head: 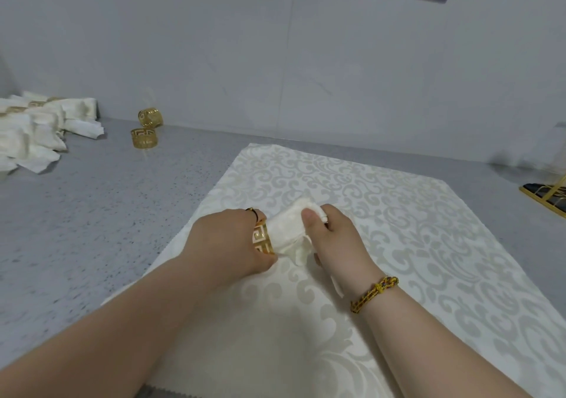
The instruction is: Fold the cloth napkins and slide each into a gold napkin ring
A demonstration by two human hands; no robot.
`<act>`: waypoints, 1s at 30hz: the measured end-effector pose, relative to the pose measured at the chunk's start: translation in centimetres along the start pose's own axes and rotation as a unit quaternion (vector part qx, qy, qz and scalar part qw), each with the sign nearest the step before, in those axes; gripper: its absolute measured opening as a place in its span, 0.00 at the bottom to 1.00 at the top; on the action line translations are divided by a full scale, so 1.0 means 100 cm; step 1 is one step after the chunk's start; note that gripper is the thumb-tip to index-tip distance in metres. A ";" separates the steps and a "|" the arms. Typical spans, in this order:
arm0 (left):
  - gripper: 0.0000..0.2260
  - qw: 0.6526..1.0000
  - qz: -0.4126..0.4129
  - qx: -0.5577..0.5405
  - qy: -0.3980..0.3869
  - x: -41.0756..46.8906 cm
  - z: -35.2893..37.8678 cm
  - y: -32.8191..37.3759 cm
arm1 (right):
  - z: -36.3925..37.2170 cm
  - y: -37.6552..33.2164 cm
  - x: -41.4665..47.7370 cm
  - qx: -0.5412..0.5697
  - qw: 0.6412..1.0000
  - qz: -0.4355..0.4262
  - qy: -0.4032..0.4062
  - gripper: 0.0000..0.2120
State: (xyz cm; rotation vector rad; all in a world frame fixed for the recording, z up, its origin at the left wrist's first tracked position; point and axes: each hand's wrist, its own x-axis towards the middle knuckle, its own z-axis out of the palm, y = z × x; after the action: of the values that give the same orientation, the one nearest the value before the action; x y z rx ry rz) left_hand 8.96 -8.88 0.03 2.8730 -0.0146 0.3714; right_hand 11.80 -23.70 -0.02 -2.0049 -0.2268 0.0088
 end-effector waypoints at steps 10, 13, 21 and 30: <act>0.40 0.987 -0.006 -0.113 -0.117 -0.002 -0.020 -0.013 | -0.031 -0.012 -0.005 -0.010 0.987 0.114 -0.110 0.19; 0.25 0.963 -0.025 -0.240 -0.119 -0.007 -0.029 -0.038 | -0.040 -0.011 -0.003 -0.011 0.989 0.086 -0.118 0.18; 0.07 0.940 -0.102 -0.322 -0.051 -0.018 -0.019 -0.062 | -0.042 -0.004 0.000 -0.060 0.972 0.074 -0.214 0.09; 0.09 0.916 -0.108 -0.358 0.149 -0.013 -0.011 -0.041 | -0.024 -0.002 -0.005 0.075 0.982 0.115 -0.129 0.10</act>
State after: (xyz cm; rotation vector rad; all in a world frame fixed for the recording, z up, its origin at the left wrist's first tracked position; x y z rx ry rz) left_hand 7.62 -4.65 -0.19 2.0486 0.1808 0.6053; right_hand 11.55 -25.83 1.15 -1.8655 -0.1533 0.4228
